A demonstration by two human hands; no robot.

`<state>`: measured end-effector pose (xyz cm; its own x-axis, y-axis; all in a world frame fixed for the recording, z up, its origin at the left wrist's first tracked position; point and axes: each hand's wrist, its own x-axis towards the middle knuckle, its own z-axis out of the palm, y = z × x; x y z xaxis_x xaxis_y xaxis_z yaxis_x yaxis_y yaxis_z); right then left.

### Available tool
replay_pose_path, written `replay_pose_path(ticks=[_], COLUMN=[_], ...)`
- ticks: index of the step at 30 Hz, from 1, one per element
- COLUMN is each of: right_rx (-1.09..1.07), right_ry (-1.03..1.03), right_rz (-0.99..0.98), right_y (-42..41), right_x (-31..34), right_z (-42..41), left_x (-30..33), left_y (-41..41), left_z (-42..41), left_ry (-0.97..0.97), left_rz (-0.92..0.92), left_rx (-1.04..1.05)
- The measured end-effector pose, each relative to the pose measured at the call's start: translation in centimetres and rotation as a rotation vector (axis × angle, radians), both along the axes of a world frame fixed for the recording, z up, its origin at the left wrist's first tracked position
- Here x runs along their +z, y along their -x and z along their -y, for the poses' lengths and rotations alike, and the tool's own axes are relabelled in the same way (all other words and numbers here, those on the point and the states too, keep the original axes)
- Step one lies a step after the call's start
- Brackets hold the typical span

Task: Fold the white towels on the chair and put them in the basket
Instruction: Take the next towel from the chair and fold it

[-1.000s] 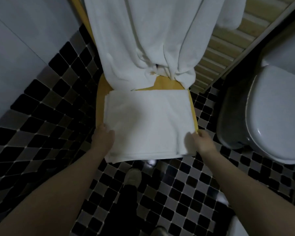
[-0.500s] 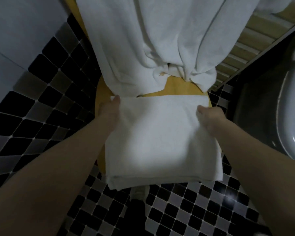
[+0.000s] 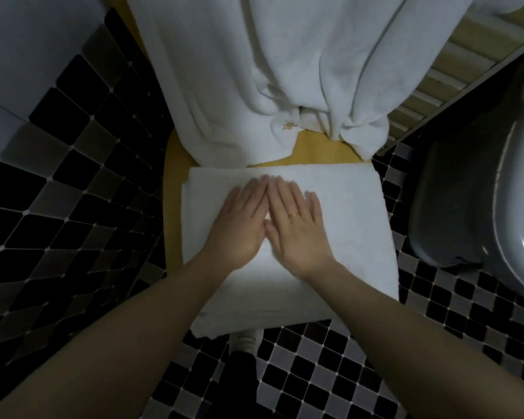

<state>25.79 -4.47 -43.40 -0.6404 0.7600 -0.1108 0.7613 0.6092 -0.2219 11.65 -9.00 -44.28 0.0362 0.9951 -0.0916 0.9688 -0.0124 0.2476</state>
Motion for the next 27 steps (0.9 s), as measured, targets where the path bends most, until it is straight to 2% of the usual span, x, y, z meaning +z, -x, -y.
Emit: replay_pose_path(ticks=[3,6,8,10,13,14,18,21,23,27], right_rx=[0.016,-0.154,-0.284,-0.355,-0.334,-0.341,-0.412,-0.483,-0.494,-0.592], right_ry=[0.045,0.063,0.168,0.268,0.279,0.285,0.406,0.480,0.454,0.392], right_rz=[0.216,0.318,0.392,0.405,0.324,0.291,0.200,0.109,0.072,-0.043], right_y=[-4.2,-10.1,-12.5,-13.0,-12.5,-12.7,-12.6,-12.7,-13.1,-13.8], right_x=[-1.7,-1.8,-0.6,0.3,1.7,2.3,3.0,3.6,3.7,3.4], right_z=[0.7,0.5,0.8,1.0,1.9,2.5,4.1,4.8,5.3,5.6], left_x=[-2.2,-2.5,-1.4,-0.7,-0.5,-0.2,0.1,1.3,1.5,3.0], left_y=[1.5,2.9,2.5,1.7,0.1,-0.4,-0.1,0.0,0.0,-0.5], left_z=[3.0,3.9,4.2,5.0,8.7,10.4,12.5,11.7,12.2,12.5], left_ry=[0.121,0.138,0.132,0.025,-0.170,-0.166,0.014,-0.002,0.063,0.562], left_rz=[-0.098,-0.108,-0.139,-0.172,-0.146,-0.128,-0.184,-0.082,-0.011,-0.018], left_rx=[0.026,0.063,0.065,0.021,-0.113,-0.149,-0.177,-0.186,-0.250,-0.103])
